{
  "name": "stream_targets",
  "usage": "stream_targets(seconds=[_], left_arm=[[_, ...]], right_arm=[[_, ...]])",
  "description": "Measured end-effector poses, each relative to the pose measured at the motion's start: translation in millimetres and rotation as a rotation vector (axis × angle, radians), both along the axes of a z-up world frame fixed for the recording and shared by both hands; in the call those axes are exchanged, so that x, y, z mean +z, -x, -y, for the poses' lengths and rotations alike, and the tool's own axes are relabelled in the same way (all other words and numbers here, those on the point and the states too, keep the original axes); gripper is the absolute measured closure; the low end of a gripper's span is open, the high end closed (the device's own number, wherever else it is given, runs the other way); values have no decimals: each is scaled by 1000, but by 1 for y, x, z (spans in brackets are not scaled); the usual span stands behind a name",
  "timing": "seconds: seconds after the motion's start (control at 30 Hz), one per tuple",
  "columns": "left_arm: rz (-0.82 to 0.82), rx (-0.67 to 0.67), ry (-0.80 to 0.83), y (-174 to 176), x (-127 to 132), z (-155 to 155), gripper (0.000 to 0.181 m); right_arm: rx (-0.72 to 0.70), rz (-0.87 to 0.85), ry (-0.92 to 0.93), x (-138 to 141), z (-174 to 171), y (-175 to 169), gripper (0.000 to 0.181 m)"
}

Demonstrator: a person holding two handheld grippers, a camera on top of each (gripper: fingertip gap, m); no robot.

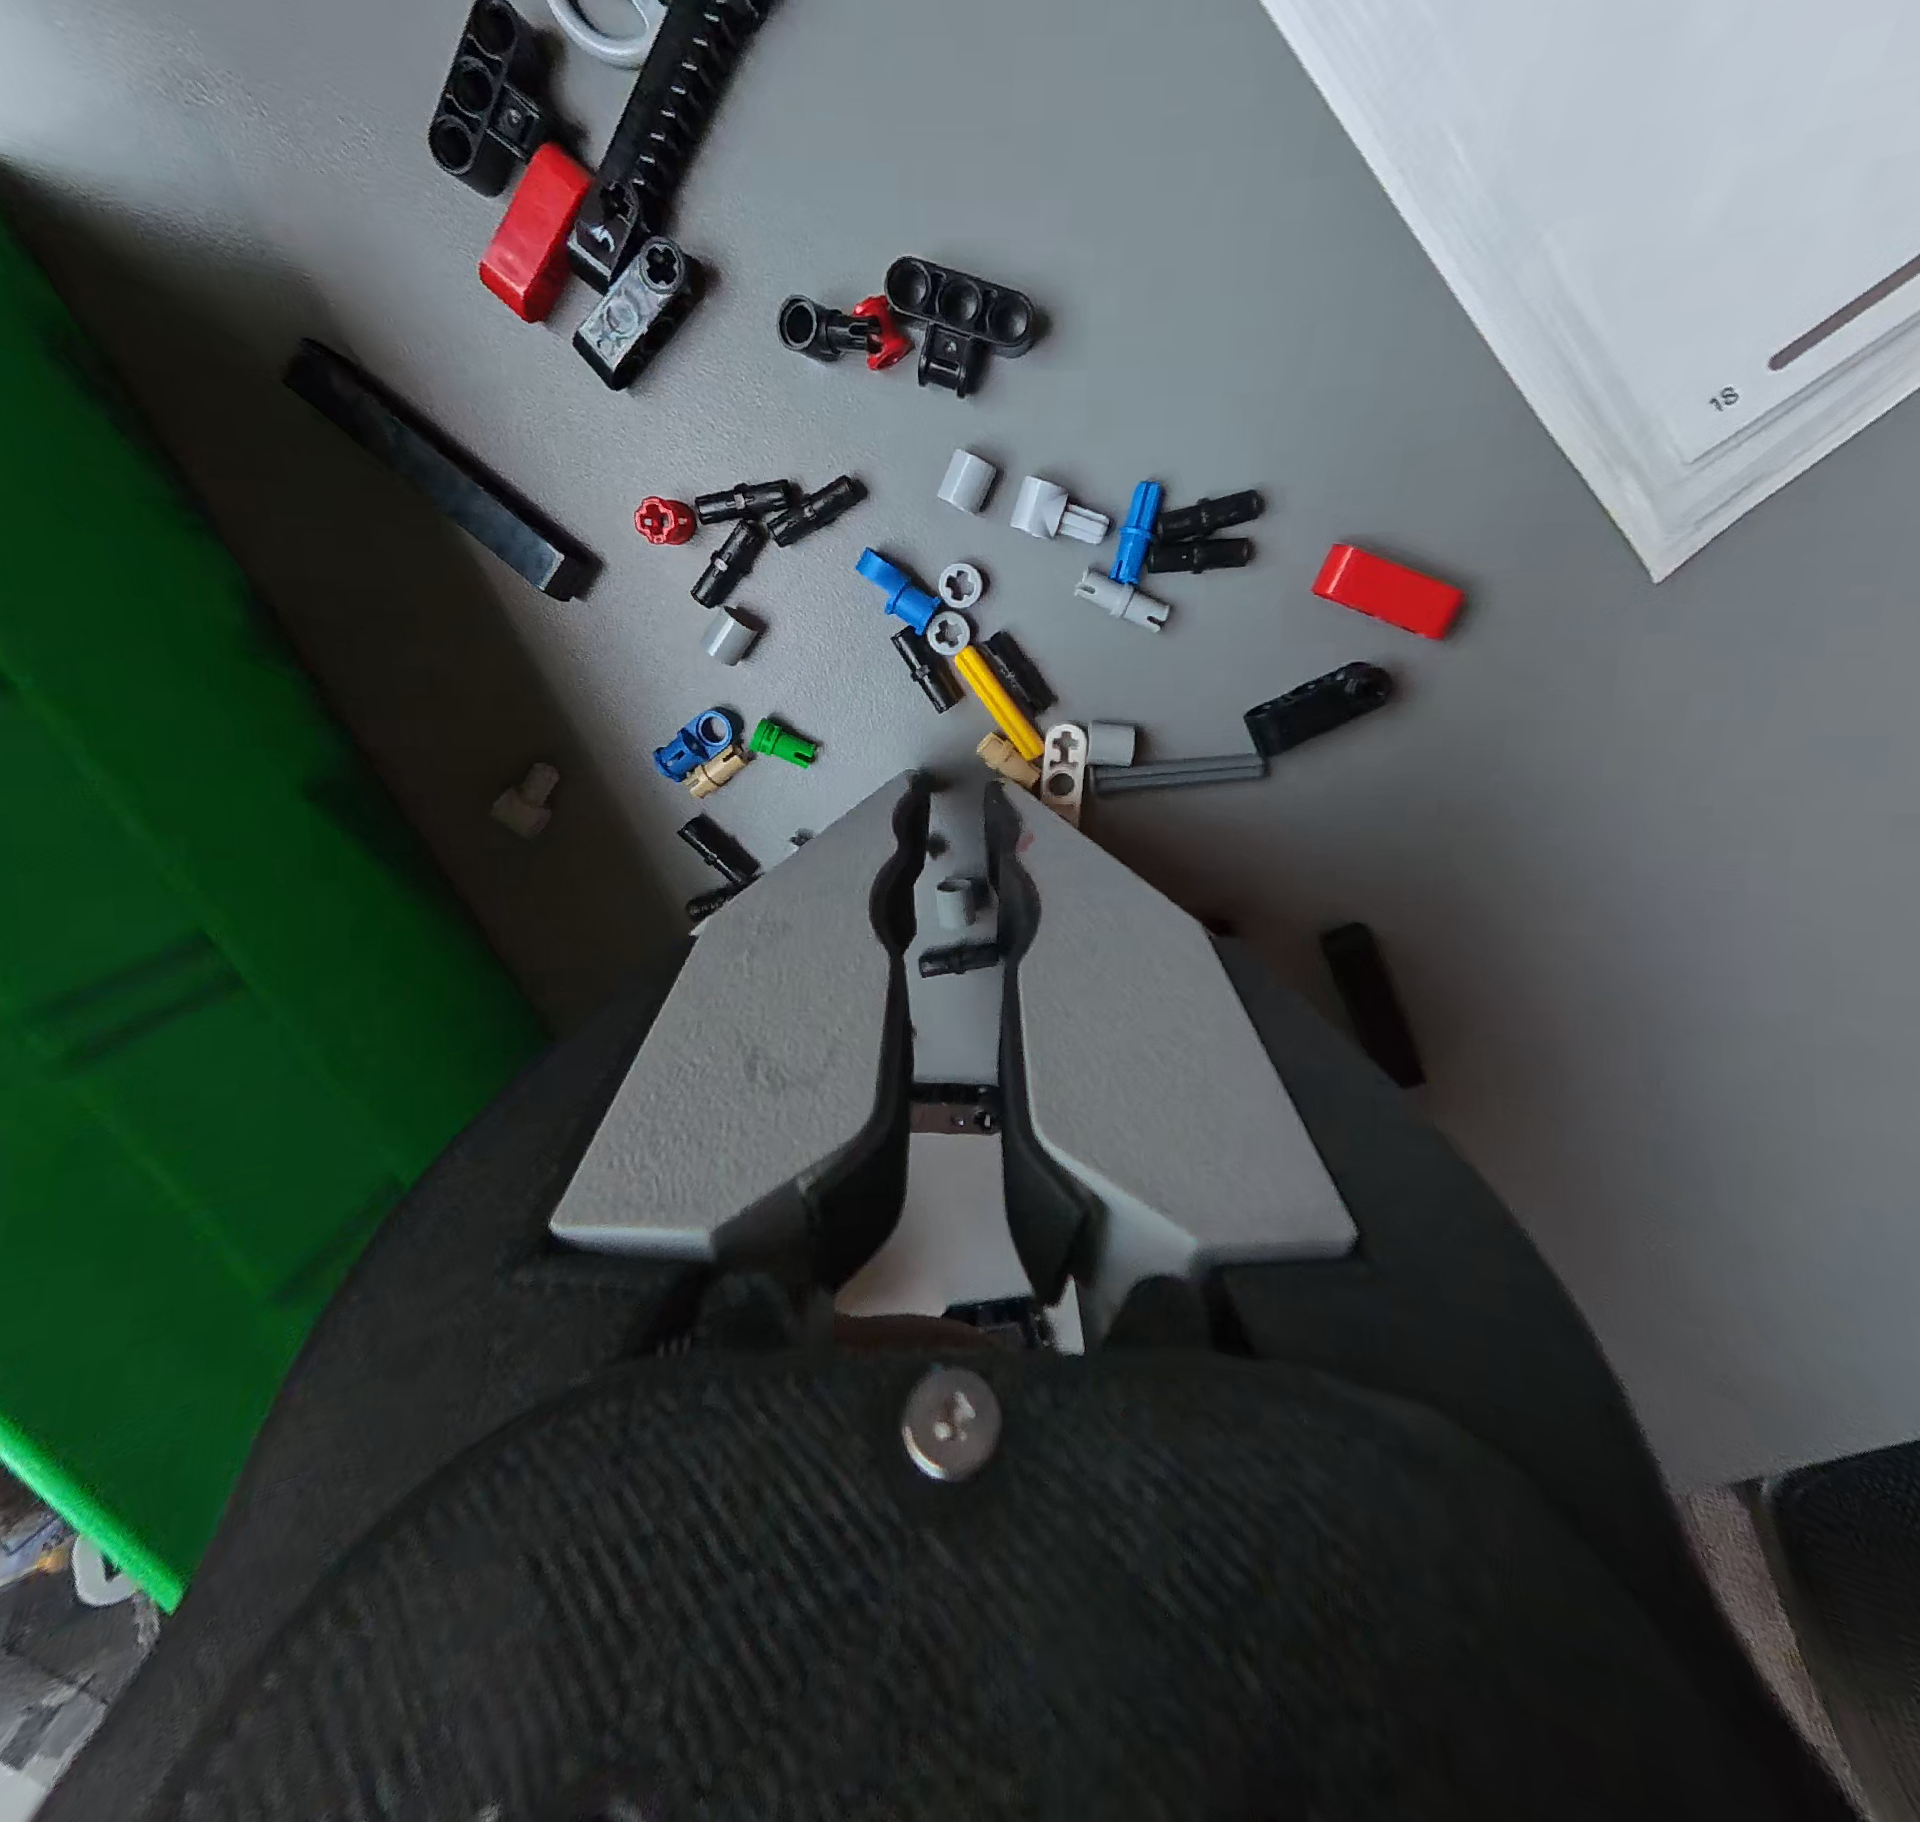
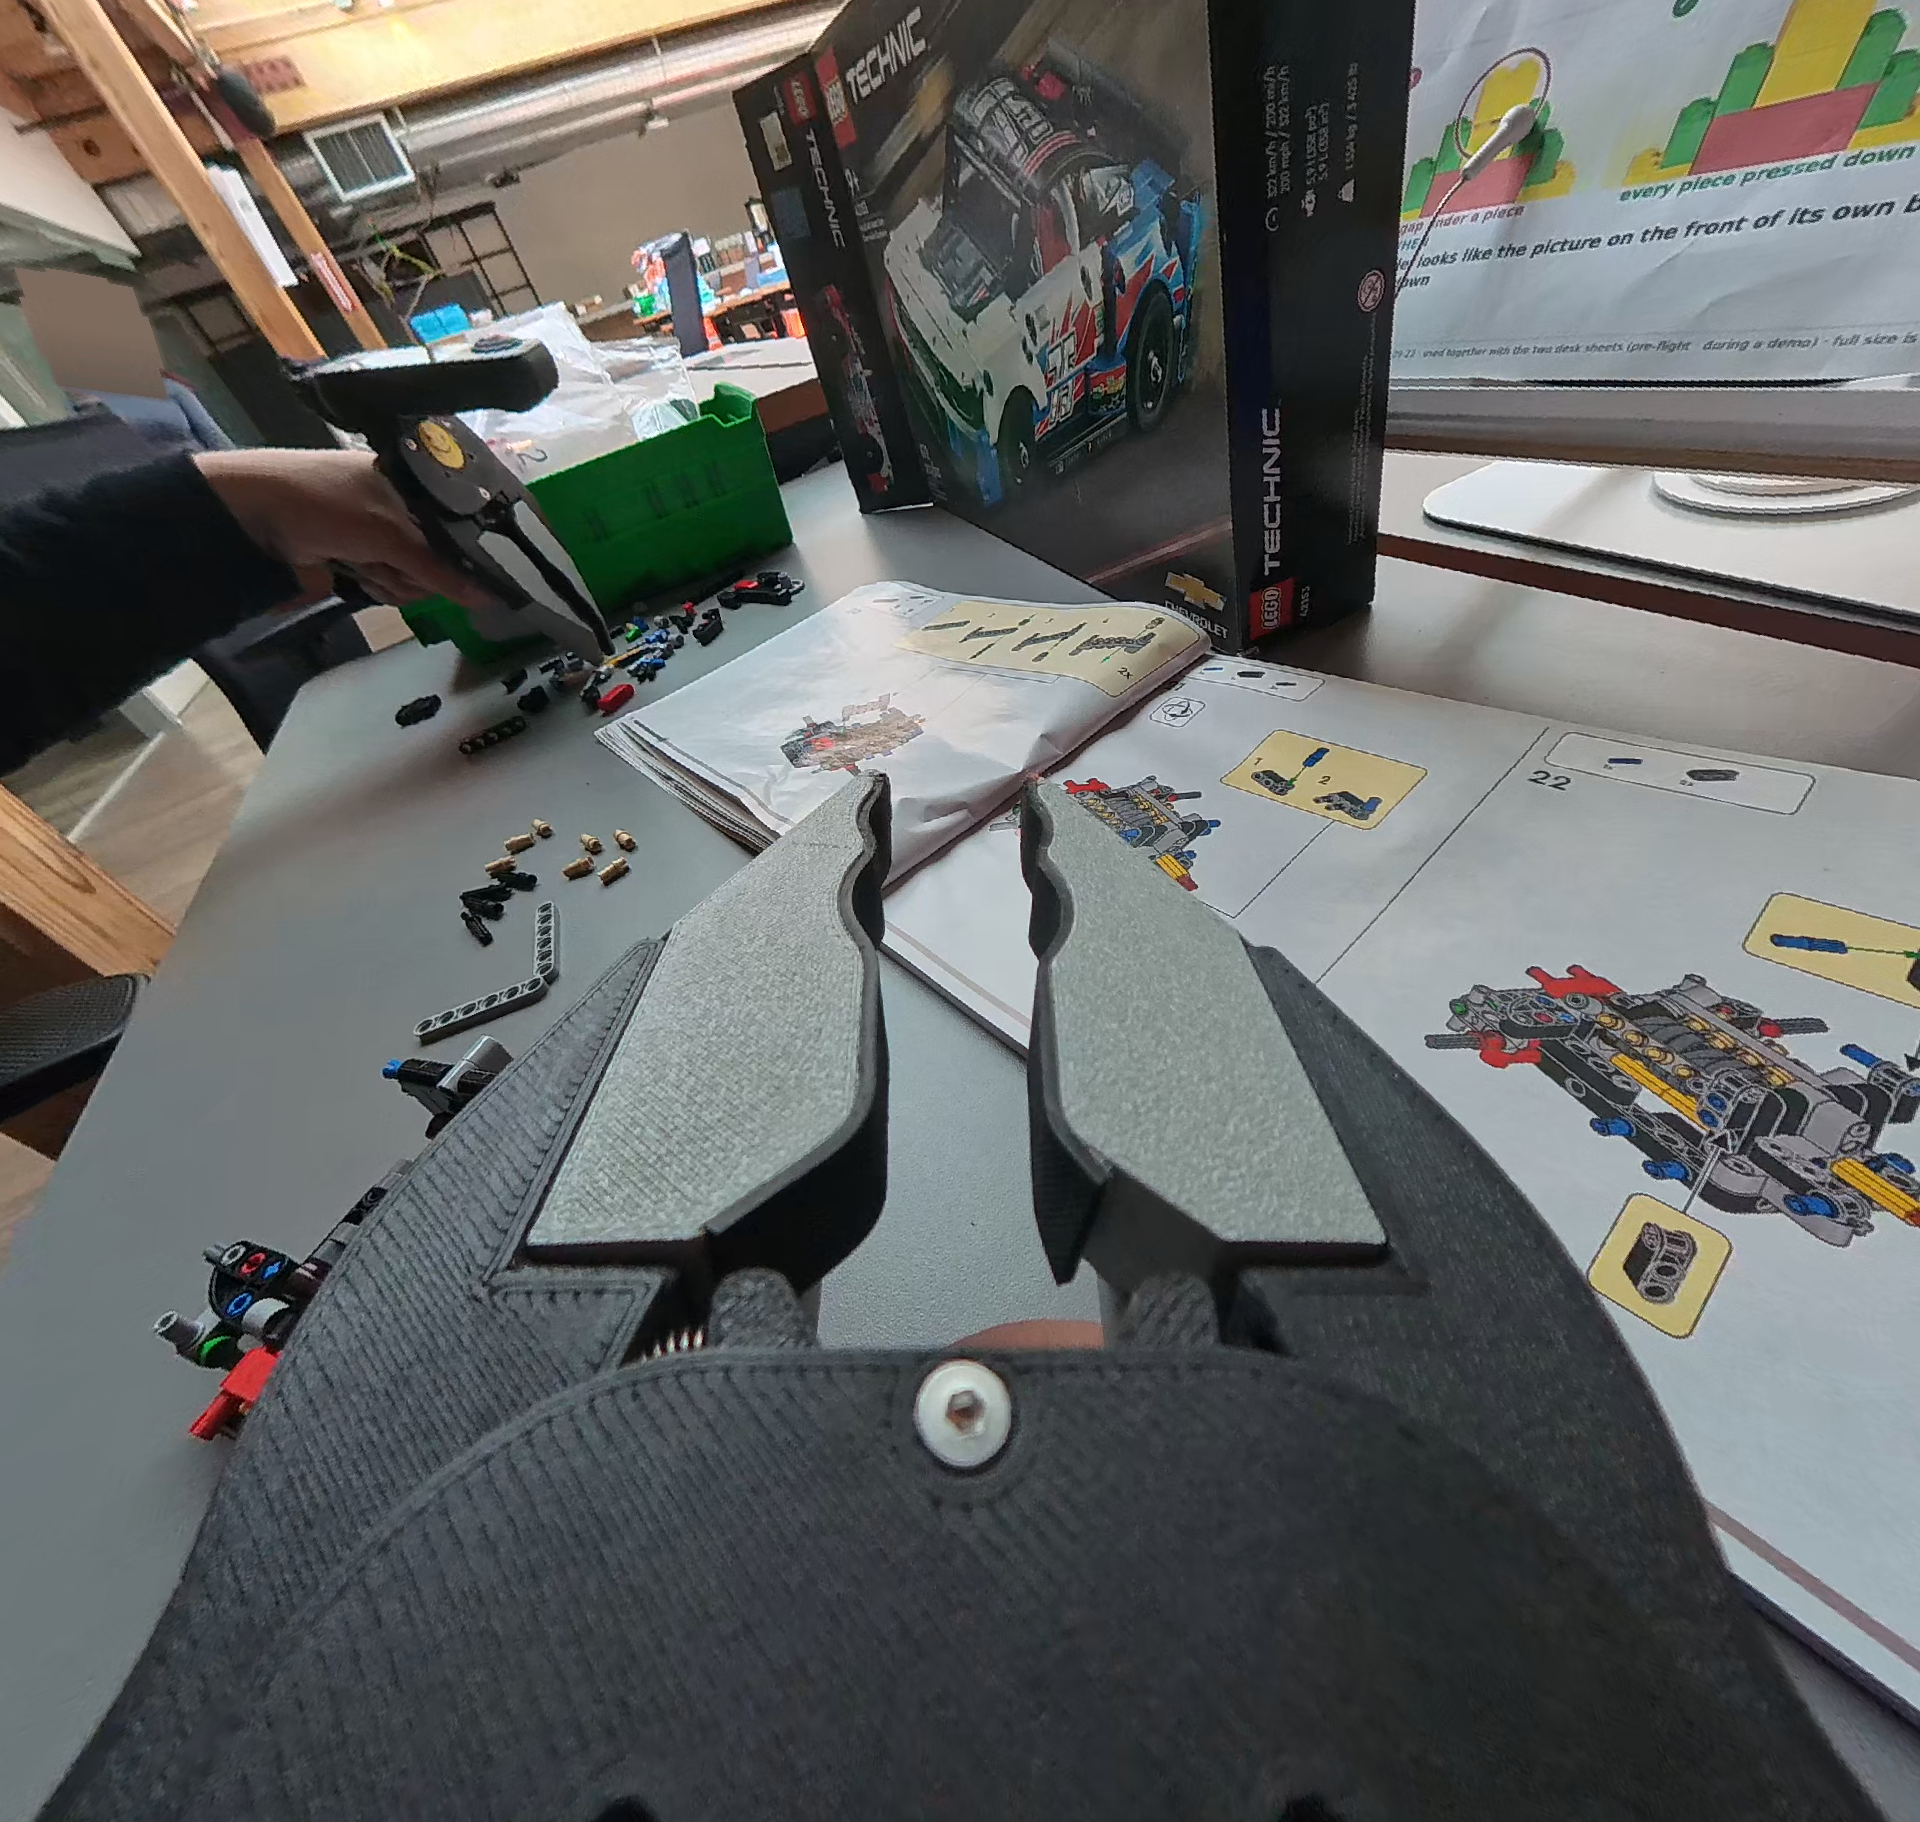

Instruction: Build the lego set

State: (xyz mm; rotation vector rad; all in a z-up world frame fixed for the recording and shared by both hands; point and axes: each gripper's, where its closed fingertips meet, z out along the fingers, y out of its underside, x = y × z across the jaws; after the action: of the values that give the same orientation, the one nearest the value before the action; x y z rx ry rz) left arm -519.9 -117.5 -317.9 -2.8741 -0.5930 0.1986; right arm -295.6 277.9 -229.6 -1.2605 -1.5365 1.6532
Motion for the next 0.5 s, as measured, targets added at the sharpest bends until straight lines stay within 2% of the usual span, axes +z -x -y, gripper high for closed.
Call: stream_targets(seconds=[0.3, 0.5], left_arm=[[19, 17, -55, -1, 8, -5, 172], [29, 13, -30, -4, 0, -5, 170]], right_arm=[[2, 3, 2, 0, 0, 0, 160], [0, -1, 0, 0, 0, 0, 160]])
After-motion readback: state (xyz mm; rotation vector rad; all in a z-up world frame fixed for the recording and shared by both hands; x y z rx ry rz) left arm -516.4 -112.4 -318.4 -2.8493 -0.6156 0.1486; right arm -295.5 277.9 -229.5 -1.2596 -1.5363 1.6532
